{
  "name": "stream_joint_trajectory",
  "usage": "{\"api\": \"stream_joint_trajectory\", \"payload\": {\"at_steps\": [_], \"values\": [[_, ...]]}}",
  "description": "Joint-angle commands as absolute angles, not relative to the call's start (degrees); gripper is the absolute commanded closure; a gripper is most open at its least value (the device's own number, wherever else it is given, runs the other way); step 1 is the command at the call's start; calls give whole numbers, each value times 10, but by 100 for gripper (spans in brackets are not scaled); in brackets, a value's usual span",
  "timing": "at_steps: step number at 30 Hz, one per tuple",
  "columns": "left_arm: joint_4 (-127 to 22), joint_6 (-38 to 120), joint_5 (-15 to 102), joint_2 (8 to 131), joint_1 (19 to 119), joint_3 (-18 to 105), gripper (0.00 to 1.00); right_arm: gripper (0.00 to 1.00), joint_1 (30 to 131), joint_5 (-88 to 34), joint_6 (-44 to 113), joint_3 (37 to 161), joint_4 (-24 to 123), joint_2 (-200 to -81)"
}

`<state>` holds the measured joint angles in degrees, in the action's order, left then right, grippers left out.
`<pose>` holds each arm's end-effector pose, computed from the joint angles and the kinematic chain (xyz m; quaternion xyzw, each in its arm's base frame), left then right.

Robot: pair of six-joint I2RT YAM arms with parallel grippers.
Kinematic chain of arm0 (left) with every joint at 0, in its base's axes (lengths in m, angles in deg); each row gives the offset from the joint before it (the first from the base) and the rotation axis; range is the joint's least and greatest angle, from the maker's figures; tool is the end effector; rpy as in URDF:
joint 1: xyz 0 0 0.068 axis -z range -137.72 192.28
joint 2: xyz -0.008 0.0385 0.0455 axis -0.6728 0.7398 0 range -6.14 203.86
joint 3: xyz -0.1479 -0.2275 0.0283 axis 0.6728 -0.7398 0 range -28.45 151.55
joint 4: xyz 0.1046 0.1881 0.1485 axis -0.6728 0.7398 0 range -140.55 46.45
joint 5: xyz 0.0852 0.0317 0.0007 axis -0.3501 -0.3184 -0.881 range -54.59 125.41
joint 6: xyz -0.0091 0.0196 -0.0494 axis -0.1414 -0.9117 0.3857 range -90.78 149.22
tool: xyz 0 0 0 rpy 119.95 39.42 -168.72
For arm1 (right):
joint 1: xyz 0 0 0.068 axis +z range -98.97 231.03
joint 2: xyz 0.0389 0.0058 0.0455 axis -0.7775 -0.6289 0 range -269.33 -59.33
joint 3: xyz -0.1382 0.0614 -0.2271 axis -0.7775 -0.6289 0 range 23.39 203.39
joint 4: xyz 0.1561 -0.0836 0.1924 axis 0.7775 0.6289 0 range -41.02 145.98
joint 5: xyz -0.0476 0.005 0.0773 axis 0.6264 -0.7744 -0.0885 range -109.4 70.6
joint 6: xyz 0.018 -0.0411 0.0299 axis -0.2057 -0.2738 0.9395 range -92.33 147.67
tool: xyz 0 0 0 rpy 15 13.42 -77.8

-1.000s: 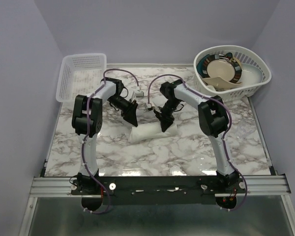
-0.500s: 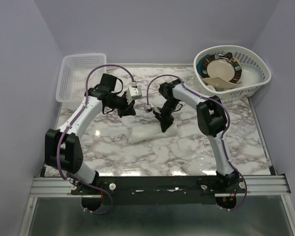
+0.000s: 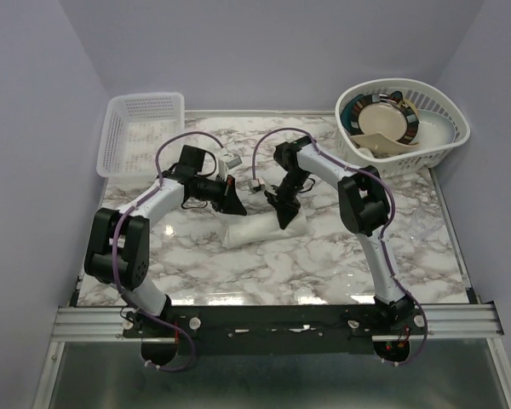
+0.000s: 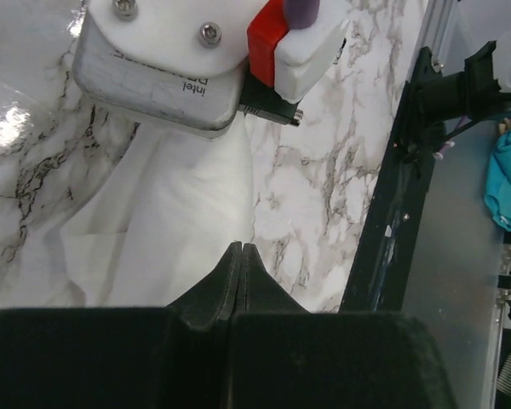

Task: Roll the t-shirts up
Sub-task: Roll the T-shirt to the center of the board.

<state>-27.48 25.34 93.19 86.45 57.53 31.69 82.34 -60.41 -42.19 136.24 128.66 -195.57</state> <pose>0.3043 -0.1142 0.2198 0.2801 0.8008 -0.4849 0.2125 0.3609 0.2468 0.1556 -0.6936 0.6216 0.3637 0.0142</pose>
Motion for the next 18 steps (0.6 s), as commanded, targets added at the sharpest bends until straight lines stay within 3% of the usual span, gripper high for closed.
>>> {"api": "stream_joint_trajectory", "payload": {"at_steps": [1,9,15,16,18], "values": [[-301,295,973,896,585,300,100,75,828,-538,-421,1356,1364,-1998],[-227,256,905,1020,591,343,100,75,828,-538,-423,1356,1363,-1999],[-242,281,843,1038,590,343,100,71,828,-538,-420,1361,1363,-2000],[-243,282,835,1040,590,342,100,69,828,-536,-420,1361,1363,-2000],[-240,283,827,1048,589,340,100,45,827,-529,-416,1362,1362,-1997]]}}
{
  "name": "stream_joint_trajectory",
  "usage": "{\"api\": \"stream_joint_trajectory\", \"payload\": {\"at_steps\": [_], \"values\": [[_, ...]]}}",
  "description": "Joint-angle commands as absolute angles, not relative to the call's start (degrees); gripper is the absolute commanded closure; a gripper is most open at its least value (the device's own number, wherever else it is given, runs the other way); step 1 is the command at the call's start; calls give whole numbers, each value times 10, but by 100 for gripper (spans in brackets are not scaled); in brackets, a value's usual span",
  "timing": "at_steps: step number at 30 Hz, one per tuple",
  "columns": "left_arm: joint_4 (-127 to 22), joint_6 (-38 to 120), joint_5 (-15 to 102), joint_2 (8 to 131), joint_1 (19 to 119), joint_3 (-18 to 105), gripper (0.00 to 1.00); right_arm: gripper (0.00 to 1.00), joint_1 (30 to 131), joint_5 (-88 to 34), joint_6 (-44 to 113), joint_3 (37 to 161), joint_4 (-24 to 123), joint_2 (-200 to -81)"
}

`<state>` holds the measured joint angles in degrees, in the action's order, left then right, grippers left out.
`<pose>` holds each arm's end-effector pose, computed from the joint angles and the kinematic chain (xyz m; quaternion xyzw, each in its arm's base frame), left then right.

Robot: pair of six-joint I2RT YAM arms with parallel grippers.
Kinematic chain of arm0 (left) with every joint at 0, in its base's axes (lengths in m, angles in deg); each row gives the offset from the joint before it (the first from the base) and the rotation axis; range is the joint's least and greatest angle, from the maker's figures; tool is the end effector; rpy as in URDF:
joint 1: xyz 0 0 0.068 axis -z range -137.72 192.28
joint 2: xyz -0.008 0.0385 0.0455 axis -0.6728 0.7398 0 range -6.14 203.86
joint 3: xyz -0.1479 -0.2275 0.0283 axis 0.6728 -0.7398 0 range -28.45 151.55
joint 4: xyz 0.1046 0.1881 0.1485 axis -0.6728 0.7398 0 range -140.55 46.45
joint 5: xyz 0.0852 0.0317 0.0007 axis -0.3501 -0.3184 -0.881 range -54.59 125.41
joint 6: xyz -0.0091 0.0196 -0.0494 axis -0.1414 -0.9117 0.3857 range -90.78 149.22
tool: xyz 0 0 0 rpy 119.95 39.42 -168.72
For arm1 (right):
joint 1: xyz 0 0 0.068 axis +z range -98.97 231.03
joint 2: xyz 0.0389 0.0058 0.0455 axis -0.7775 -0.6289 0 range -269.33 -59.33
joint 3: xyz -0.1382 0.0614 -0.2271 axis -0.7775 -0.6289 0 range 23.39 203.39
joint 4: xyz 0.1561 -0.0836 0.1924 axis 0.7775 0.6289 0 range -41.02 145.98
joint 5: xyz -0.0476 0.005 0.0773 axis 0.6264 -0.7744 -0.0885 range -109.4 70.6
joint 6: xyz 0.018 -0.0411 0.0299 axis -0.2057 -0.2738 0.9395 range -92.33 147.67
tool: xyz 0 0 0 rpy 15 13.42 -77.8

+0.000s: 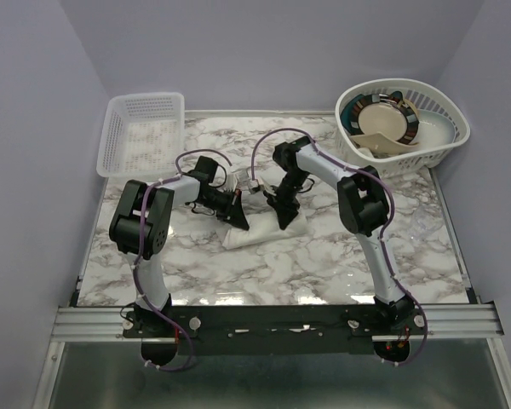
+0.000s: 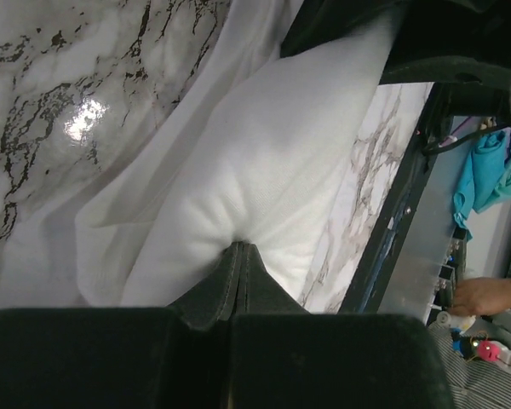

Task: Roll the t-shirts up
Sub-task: Roll the T-shirt to the center of the board.

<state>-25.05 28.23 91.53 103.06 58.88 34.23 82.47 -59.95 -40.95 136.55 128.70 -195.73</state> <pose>0.3251 -0.1278 0.1370 0.2059 0.8501 -0.4791 0.0735 0.3611 0.2479 0.1555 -0.6892 0.6286 0.3601 0.0094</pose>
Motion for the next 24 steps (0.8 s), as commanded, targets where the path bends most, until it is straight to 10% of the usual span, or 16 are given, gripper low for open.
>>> {"api": "stream_joint_trajectory", "payload": {"at_steps": [1,17,24], "values": [[-241,281,830,1048,589,338,100,1,821,-525,-409,1361,1359,-1990],[-251,253,891,1054,589,353,100,0,753,-670,-267,1221,1190,-1730],[-211,218,898,1065,589,360,100,46,766,-735,-250,1238,1240,-1811]]}}
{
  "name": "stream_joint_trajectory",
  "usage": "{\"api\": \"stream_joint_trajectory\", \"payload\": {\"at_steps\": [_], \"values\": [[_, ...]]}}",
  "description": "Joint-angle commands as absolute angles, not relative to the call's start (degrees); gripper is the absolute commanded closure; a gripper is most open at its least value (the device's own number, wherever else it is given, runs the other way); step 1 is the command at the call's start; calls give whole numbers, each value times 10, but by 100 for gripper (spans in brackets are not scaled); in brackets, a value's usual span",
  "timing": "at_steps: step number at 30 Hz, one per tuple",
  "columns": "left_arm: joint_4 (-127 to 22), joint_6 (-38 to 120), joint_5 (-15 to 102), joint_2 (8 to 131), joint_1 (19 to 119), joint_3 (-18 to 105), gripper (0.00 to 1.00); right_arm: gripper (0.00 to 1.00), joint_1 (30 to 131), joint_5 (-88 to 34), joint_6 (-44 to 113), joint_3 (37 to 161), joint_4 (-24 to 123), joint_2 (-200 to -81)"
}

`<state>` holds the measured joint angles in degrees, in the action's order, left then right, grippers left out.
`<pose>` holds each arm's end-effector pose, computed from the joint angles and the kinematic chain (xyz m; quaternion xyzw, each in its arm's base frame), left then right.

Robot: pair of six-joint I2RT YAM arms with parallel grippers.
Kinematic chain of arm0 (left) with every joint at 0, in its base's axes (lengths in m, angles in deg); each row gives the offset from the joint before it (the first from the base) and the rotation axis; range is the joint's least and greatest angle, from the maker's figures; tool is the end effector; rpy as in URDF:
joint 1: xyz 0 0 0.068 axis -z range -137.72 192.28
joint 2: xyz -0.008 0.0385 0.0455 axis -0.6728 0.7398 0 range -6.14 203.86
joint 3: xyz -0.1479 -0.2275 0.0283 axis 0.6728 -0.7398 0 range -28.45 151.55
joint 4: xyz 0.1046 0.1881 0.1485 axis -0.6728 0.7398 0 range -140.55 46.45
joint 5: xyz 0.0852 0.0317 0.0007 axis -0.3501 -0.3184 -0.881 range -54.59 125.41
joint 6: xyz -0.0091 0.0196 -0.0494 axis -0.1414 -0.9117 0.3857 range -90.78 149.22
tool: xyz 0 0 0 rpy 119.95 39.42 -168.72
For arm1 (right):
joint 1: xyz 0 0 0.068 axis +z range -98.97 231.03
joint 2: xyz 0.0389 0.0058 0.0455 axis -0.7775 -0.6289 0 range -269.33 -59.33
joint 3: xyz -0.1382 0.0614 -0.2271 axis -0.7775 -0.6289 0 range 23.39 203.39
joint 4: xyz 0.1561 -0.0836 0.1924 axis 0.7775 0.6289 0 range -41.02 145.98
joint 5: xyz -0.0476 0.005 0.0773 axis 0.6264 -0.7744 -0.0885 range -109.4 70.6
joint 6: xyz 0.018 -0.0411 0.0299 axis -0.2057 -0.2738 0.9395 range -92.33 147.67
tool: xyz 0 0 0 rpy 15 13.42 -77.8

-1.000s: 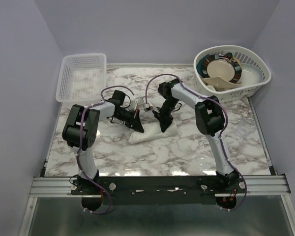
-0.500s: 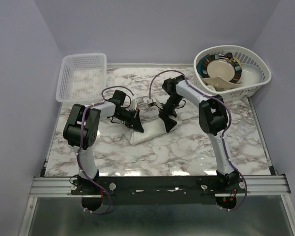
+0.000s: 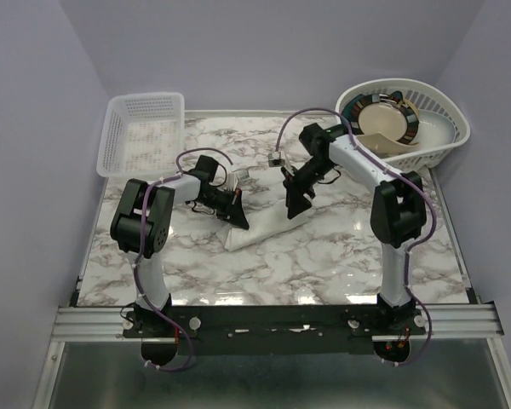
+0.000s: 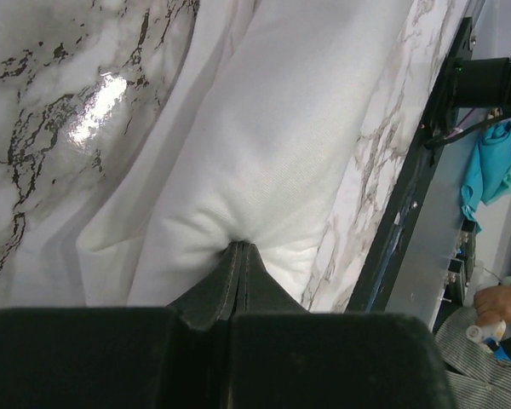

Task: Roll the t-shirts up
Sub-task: Roll the T-shirt to the center of the board.

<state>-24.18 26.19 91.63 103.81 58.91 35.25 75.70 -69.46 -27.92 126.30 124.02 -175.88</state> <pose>0.3278 -0.1288 0.1366 0.2190 0.8470 -0.4783 0.0772 0.3453 0.1886 0.2533 -0.5877 0.6895 0.4050 0.1228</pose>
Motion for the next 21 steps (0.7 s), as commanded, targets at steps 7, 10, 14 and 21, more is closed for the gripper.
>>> {"api": "stream_joint_trajectory", "payload": {"at_steps": [7,10,14,21], "values": [[-197,198,880,1067,587,362,100,71,775,-709,-198,1285,1208,-1883],[-179,182,878,1069,584,366,100,72,770,-709,-193,1307,1218,-1913],[-148,156,876,1071,581,369,100,72,756,-737,-171,1309,1223,-1931],[-135,151,872,1076,580,374,100,67,745,-727,-100,1331,1189,-1971]]}}
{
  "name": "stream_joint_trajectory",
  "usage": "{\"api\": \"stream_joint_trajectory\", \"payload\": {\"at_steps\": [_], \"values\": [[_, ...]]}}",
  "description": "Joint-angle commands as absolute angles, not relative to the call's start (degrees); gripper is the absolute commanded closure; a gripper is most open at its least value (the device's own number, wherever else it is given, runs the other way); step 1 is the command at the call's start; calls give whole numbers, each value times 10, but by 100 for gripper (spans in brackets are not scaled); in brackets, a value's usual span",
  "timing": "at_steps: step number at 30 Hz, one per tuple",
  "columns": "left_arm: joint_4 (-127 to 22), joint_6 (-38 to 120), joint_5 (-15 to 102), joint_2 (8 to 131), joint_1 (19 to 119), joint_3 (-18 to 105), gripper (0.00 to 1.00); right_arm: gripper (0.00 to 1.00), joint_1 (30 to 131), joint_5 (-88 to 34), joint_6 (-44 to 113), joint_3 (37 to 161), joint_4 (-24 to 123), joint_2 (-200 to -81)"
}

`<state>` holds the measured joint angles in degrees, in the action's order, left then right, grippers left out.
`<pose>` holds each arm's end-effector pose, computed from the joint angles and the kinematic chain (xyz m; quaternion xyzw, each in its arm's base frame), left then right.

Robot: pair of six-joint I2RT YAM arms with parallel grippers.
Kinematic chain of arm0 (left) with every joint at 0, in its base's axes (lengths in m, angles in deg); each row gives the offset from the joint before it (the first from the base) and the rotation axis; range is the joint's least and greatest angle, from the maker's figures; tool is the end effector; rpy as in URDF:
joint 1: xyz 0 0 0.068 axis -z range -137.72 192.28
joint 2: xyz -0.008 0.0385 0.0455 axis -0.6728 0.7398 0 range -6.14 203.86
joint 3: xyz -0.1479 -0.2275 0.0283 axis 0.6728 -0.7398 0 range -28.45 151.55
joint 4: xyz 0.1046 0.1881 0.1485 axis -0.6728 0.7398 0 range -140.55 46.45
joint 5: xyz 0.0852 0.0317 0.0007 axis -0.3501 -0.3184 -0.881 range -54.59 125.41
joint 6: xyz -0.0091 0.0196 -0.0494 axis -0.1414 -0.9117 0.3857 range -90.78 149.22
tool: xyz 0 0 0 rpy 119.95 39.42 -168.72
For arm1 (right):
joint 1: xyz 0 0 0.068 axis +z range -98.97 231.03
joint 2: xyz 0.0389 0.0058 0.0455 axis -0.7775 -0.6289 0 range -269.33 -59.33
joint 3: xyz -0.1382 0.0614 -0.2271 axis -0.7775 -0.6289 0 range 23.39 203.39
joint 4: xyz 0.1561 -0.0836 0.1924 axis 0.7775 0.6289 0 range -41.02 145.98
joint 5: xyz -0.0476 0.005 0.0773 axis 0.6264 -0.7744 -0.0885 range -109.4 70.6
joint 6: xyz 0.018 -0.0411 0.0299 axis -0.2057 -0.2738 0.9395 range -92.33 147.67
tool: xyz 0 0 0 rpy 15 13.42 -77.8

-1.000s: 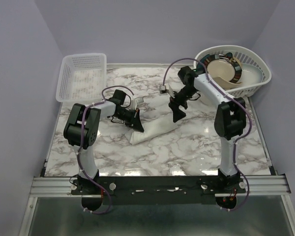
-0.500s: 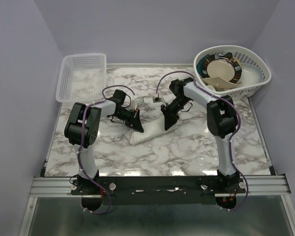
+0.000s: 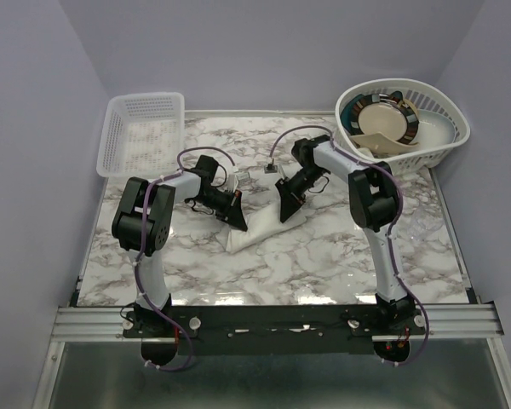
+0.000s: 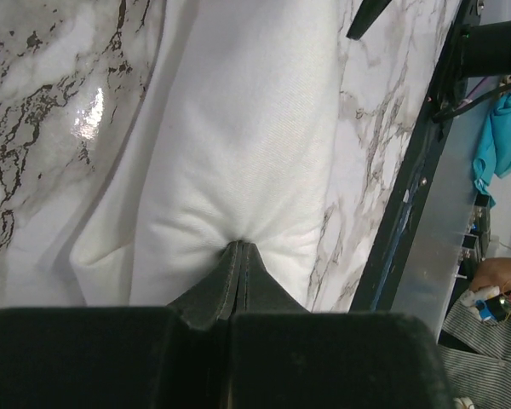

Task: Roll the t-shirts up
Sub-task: Roll the T-shirt to the center of the board, then pick up the T-shirt from the center of the board.

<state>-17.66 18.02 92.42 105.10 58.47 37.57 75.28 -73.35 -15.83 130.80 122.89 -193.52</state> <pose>0.3279 -0.1264 0.1365 0.2549 0.8375 -0.4782 0.0703 0.3823 0.2038 0.1526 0.4595 -0.7602 -0.4592 0.0063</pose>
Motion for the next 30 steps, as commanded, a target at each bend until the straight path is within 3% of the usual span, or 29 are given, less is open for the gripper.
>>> {"api": "stream_joint_trajectory", "payload": {"at_steps": [1,8,13,19,21,22,23,24,30], "values": [[-134,150,871,1076,580,375,100,62,745,-716,-81,1328,1175,-1974],[-105,129,841,1054,576,380,100,56,745,-619,28,1310,1122,-1984],[-78,95,793,956,576,397,100,53,746,-579,36,1312,1138,-2003],[-74,164,596,819,580,467,100,55,751,-564,45,1313,1133,-2007],[-55,183,550,799,581,507,76,55,754,-556,46,1312,1131,-2007],[-51,181,541,794,581,513,26,55,756,-554,46,1312,1130,-2006],[-61,188,534,789,581,512,5,55,757,-552,46,1311,1129,-2007],[-62,193,527,789,580,507,2,55,758,-546,46,1310,1126,-2006],[-79,197,604,853,579,518,2,55,768,-534,44,1298,1118,-1999]]}}
